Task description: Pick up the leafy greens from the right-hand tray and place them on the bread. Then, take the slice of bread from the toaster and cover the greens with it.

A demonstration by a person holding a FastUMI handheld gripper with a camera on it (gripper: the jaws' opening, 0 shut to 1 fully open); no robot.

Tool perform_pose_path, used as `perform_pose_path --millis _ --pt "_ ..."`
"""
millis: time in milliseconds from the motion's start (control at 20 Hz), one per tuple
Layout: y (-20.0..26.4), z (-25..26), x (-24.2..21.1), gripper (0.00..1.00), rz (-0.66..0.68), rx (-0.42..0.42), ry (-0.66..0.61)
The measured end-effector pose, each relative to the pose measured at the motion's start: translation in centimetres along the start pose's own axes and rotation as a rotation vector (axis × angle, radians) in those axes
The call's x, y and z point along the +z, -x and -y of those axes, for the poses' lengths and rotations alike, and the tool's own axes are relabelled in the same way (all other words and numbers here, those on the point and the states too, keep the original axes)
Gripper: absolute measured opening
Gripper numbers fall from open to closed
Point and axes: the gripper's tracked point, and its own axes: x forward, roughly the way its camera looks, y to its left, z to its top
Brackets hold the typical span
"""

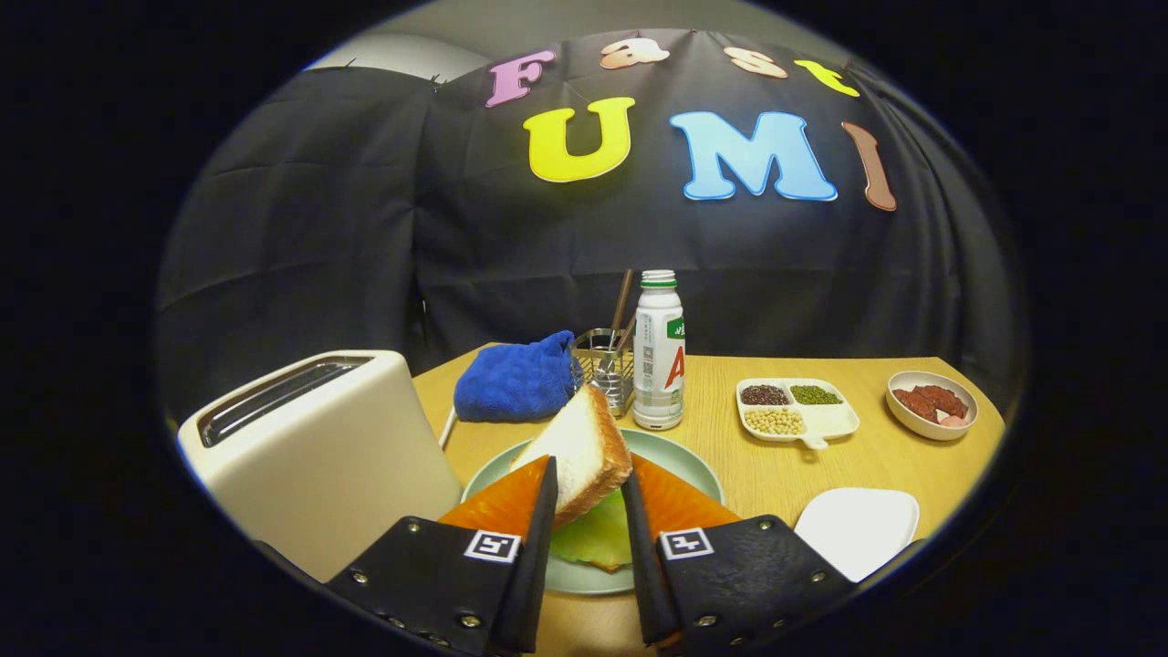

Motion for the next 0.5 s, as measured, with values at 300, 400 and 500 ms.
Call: perform_pose_path --millis 300,400,500 --pt "-0.1 1.6 -0.1 0.60 0.004 -0.071 0.041" --pt "0.2 1.8 0.2 0.66 0.018 -0.082 0.045" --pt "0.8 2.0 0.8 0.69 0.052 -0.079 0.033"
